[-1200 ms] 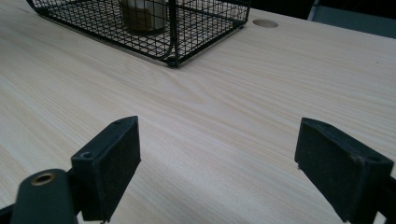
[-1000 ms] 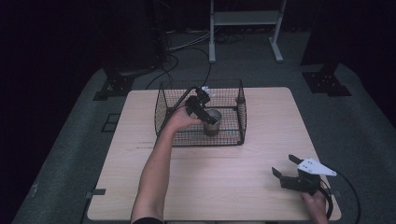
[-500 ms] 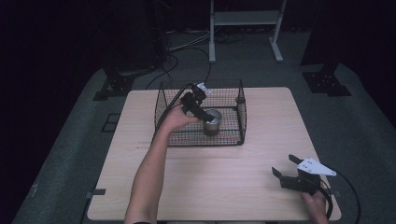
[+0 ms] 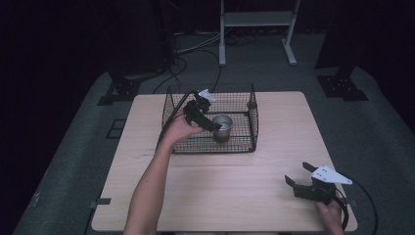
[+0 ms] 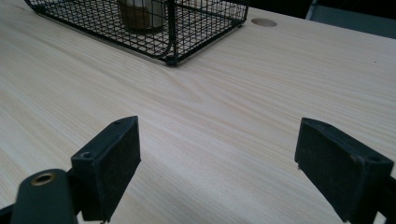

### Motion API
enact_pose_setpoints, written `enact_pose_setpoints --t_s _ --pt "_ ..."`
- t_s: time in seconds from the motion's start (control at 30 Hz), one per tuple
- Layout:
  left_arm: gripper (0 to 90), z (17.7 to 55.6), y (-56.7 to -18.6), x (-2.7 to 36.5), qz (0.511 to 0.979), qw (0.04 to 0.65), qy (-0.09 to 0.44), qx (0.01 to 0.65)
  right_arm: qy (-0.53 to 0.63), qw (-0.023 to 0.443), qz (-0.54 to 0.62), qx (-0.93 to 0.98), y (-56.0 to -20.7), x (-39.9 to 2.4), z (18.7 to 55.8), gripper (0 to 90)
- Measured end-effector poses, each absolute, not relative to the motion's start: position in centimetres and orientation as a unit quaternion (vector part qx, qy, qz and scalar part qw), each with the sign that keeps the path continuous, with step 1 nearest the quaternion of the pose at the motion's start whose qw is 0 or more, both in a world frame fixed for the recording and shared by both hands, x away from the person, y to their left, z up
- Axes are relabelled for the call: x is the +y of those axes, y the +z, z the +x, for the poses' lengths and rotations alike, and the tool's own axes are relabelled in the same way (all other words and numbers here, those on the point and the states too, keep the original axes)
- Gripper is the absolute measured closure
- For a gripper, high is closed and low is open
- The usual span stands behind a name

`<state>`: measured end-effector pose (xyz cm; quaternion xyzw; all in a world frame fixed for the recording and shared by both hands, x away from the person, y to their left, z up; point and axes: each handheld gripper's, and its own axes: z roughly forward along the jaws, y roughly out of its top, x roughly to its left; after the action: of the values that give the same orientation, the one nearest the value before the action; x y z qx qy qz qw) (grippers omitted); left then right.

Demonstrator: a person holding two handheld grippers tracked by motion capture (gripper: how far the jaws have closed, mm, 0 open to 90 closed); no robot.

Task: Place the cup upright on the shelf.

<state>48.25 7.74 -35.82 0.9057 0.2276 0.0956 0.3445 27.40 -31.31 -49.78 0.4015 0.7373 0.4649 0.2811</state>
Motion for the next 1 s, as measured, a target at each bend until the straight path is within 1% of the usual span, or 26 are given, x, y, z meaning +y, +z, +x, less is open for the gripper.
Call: enact_pose_setpoints --t_s 0.6,1.0 --pt "6.8 45.3 -35.4 9.1 0.898 0.367 0.112 0.214 0.461 0.283 0.402 0.738 -49.8 -31.2 27.4 13.5" --pt "6.8 42.7 -35.5 10.3 0.889 0.394 0.11 0.206 0.459 0.284 0.404 0.739 -49.8 -31.2 27.4 13.5"
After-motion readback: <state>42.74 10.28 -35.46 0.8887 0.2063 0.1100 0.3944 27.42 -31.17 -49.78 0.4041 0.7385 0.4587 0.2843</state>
